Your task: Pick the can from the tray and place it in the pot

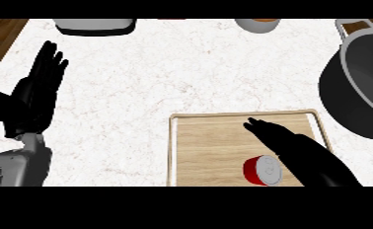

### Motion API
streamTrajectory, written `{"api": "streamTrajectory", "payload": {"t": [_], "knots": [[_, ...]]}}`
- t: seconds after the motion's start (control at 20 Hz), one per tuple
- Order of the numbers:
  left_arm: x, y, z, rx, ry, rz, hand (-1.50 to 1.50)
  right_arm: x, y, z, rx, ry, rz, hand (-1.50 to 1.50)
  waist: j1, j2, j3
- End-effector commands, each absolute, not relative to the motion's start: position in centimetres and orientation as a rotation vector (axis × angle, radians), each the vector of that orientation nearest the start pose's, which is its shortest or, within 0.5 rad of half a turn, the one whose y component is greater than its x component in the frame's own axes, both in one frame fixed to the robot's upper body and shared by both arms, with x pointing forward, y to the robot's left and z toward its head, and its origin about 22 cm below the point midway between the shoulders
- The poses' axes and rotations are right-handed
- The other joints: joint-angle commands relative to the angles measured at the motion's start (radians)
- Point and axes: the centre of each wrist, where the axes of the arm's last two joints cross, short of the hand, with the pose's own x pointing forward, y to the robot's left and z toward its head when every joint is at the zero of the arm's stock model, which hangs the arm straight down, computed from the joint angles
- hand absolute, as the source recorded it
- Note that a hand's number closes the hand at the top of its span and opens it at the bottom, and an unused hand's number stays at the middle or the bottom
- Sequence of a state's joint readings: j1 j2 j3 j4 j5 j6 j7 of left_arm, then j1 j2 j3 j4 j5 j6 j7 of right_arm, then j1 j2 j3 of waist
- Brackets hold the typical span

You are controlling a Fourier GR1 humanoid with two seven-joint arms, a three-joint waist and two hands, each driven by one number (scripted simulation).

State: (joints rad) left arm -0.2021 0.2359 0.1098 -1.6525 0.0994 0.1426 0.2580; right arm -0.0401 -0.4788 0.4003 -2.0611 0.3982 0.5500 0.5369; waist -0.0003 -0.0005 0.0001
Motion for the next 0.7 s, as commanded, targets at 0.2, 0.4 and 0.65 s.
{"api": "streamTrajectory", "payload": {"t": [0.2,0.4,0.65], "knots": [[28.9,29.0,8.5,0.217,-1.611,0.066,0.0,20.6,-20.5,9.1,-0.371,-1.134,1.352,-1.5,-0.002,0.0,0.0],[28.5,27.4,7.8,0.197,-1.605,0.076,0.0,23.1,-20.8,7.6,-0.379,-1.115,1.35,-1.5,0.003,0.001,0.0],[28.0,27.2,7.1,0.189,-1.617,0.091,0.0,20.7,-19.4,6.2,-0.341,-1.155,1.506,1.5,0.003,0.0,0.0]]}}
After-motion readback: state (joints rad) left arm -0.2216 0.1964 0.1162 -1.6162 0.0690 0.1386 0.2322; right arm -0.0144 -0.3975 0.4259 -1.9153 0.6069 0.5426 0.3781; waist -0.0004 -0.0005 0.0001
